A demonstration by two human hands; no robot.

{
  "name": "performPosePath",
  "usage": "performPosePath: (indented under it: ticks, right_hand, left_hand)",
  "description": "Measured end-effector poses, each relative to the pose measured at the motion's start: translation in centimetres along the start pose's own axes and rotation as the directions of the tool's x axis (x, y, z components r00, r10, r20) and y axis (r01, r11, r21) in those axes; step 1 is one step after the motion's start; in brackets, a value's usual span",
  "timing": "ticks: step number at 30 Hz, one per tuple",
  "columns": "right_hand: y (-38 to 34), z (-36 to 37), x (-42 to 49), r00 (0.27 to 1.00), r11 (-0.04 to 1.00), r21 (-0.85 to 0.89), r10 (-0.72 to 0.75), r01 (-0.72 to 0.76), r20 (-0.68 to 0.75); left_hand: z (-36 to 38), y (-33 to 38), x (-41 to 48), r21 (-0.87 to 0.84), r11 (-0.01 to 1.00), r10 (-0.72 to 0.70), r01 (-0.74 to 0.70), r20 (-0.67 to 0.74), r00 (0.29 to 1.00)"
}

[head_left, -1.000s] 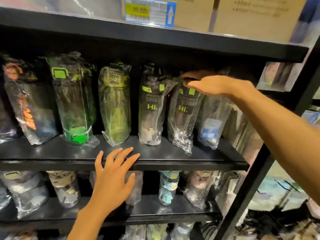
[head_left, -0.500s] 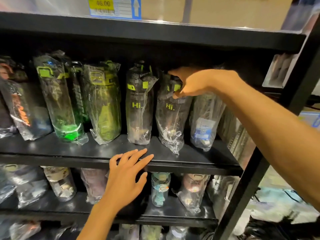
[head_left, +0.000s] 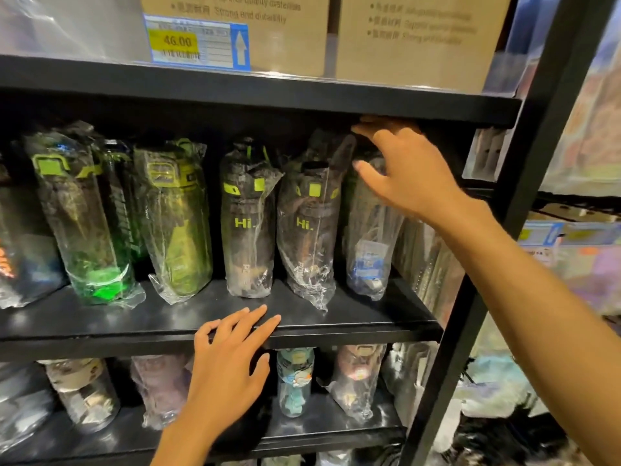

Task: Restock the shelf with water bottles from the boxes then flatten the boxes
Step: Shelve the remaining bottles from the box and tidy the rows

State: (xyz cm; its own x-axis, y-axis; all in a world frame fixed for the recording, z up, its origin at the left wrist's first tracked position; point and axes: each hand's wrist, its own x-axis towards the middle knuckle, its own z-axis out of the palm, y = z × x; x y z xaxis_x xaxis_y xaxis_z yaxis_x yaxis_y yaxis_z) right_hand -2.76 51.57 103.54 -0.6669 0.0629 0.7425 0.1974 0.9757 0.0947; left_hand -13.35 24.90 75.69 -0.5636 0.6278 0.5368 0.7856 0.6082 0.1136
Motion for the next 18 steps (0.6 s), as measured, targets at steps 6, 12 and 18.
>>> performPosePath:
  ticks: [6,12,18]
  right_hand:
    - [2.6,1.1,-0.9,0.951,0.943,0.139,0.287,-0.302,0.119]
    - [3.9,4.9,-0.8,0.825,0.552,0.651,0.522,-0.521,0.217]
    - [2.1,9.8,-5.5,0.666,0.288,0.805,0.726,-0.519,0.169]
  left_hand:
    - [-0.1,0.0,0.0,0.008,1.0,0.009,-0.009,-0.001,1.0]
    - [-0.1,0.1,0.0,0.024,1.0,0.003,-0.003,0.025,1.0]
    - [-0.3,0.2,0.0,0.025,1.0,-0.002,0.002,0.036,0.999]
